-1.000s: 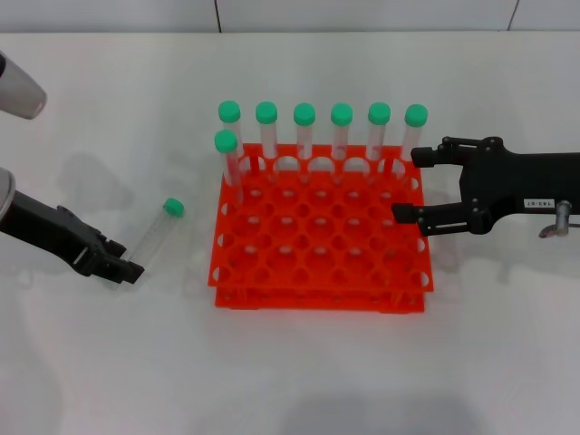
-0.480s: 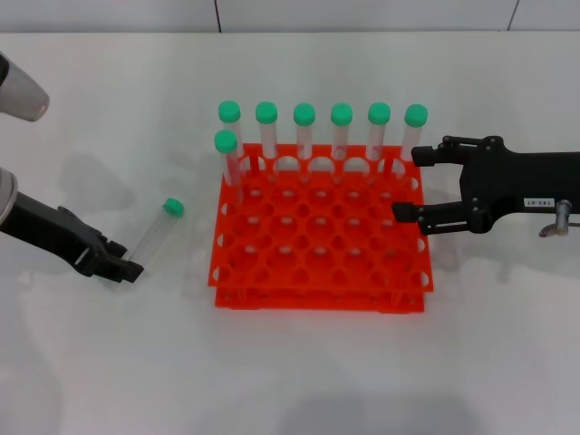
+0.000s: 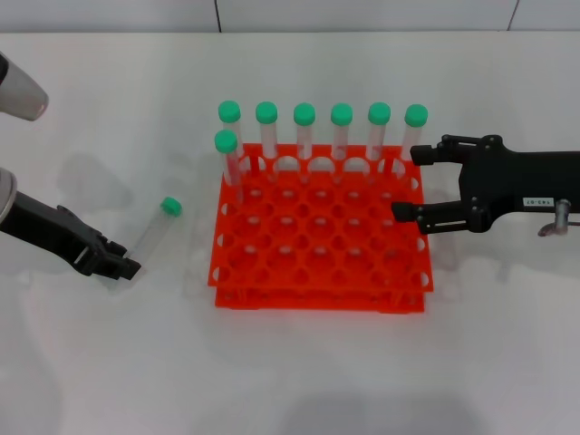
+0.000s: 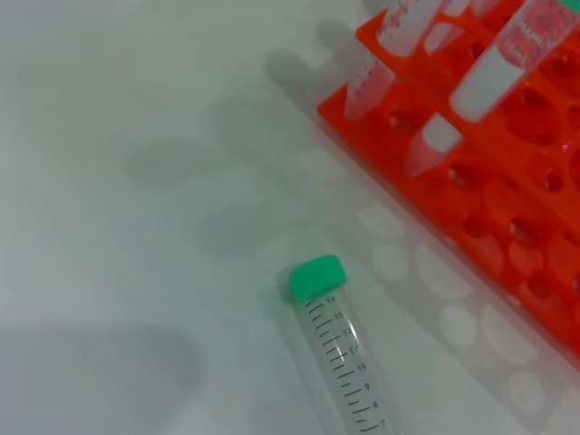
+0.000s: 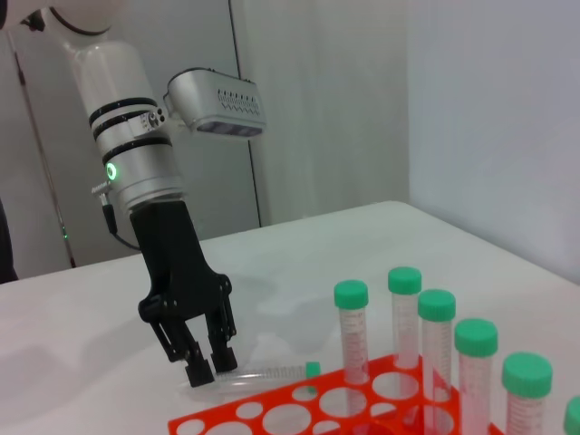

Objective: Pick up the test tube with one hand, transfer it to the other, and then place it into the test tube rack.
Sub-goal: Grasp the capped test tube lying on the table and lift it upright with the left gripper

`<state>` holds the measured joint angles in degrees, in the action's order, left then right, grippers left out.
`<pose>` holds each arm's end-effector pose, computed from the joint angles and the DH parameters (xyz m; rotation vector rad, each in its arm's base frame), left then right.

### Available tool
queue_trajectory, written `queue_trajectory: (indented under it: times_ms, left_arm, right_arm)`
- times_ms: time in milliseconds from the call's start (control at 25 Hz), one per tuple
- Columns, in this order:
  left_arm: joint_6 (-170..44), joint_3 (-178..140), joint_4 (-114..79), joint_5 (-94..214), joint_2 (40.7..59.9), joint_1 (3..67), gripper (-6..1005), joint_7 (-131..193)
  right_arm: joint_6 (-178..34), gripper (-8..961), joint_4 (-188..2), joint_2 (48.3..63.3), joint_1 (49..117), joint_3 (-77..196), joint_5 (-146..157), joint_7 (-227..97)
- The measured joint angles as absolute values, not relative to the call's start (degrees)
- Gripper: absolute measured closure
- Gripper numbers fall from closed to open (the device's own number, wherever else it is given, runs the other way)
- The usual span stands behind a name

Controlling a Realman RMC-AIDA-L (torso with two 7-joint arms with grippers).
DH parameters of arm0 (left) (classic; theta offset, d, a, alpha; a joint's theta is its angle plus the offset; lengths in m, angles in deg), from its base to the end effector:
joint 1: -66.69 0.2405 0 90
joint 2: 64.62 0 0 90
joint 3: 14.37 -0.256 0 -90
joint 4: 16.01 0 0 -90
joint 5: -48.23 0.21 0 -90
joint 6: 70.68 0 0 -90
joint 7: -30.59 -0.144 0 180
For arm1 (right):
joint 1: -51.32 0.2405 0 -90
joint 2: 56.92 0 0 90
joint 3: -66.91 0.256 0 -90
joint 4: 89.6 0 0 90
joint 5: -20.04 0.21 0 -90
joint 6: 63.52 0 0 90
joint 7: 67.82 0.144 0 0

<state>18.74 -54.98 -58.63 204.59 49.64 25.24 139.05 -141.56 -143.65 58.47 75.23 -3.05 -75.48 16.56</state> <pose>-0.2926 0.3570 0.0323 -2.7601 -1.0462 0.3539 0.2198 0.3413 0.0043 -2.7739 0.3355 0.5870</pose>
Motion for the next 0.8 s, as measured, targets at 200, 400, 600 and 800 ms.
queue_trajectory:
  times_ms: [200, 400, 600, 800]
  left_arm:
    - [18.71, -54.98, -58.63, 204.59, 49.64, 25.19, 665, 139.05]
    - [18.3, -54.98, -58.63, 204.59, 49.64, 25.13, 678, 139.12]
    - [18.01, -54.98, -58.63, 204.58, 49.64, 25.15, 690, 139.3]
    - [17.98, -54.98, -58.33, 204.58, 49.65, 25.18, 701, 139.39]
  right_arm:
    - [-141.56, 96, -143.58, 58.49, 75.18, -3.05, -75.09, 16.41]
    - [-141.56, 95, -143.3, 58.49, 75.15, -3.05, -75.06, 16.38]
    - [-141.56, 95, -143.21, 58.48, 75.14, -3.05, -75.05, 16.38]
    - [-141.56, 95, -143.2, 58.49, 75.13, -3.05, -75.05, 16.38]
